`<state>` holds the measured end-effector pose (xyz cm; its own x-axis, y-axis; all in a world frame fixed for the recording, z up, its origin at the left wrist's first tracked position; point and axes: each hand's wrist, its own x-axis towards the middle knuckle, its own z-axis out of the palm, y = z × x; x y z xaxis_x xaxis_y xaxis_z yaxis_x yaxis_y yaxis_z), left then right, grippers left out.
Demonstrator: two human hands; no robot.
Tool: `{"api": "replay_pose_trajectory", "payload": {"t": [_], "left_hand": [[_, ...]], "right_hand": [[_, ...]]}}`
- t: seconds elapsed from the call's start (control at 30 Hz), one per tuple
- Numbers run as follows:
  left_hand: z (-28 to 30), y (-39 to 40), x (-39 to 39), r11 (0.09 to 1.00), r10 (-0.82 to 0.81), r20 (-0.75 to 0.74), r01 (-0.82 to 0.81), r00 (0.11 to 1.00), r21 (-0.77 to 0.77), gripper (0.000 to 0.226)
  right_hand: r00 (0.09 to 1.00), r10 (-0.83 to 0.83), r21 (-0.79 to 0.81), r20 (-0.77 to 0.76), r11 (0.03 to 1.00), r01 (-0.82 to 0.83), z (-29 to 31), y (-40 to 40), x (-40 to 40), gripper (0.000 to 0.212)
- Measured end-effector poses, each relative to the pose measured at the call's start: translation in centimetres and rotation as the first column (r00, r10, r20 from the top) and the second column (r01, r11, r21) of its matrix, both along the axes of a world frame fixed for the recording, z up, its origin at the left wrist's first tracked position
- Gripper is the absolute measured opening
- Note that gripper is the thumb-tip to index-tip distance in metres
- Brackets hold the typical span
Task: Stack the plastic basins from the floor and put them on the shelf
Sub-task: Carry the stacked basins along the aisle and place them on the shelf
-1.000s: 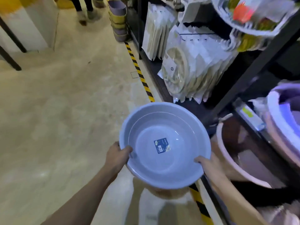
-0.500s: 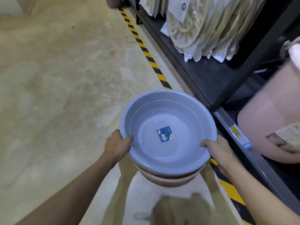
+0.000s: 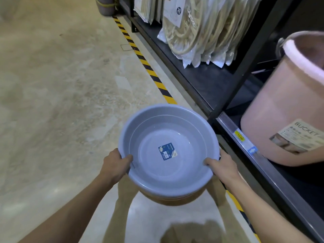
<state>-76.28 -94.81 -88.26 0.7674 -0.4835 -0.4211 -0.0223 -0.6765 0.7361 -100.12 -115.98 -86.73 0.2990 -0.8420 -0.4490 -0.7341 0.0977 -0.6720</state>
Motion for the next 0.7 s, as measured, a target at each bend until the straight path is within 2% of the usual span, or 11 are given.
{"api": "replay_pose_trajectory", "payload": {"t": [0.1, 0.17, 0.27, 0.43, 0.5, 0.6, 0.7], "left_hand": [[-0.7, -0.1, 0.7, 1.000, 0.008, -0.048, -0.008, 0.999, -0.005, 0.009], [-1.2, -0.2, 0.9, 0.999, 0.040, -0.152, -0.042, 0.988, -0.014, 0.015], [-1.6, -0.3, 0.9, 0.992, 0.108, -0.281, -0.121, 0.954, -0.029, 0.023], [-1.7, -0.6, 0.9, 0.988, 0.137, -0.237, -0.150, 0.962, -0.041, 0.016], [-1.1, -0.7, 1.1, 0.987, 0.149, -0.196, -0.158, 0.969, -0.031, 0.013], [1.2, -1.1, 1.8, 0.989, 0.136, -0.176, -0.145, 0.975, -0.036, 0.013], [5.7, -1.6, 3.0, 0.988, 0.128, -0.174, -0.142, 0.976, -0.067, 0.015]], "right_hand": [[0.999, -0.004, 0.099, 0.032, 0.995, 0.001, -0.4, -0.4, 0.0, 0.047], [0.998, -0.010, 0.177, 0.056, 0.984, 0.000, -0.7, -0.6, 0.0, 0.047], [0.994, -0.046, 0.251, 0.095, 0.968, 0.021, -1.1, -0.7, 0.1, 0.036], [0.987, -0.100, 0.263, 0.129, 0.963, 0.063, -1.4, -0.6, 0.1, 0.036], [0.983, -0.112, 0.268, 0.145, 0.961, 0.070, -0.9, -0.5, 0.2, 0.043], [0.978, -0.111, 0.267, 0.174, 0.962, 0.062, 1.3, -0.7, 0.8, 0.055], [0.975, -0.097, 0.241, 0.202, 0.969, 0.046, 5.4, -1.5, 1.9, 0.052]]}}
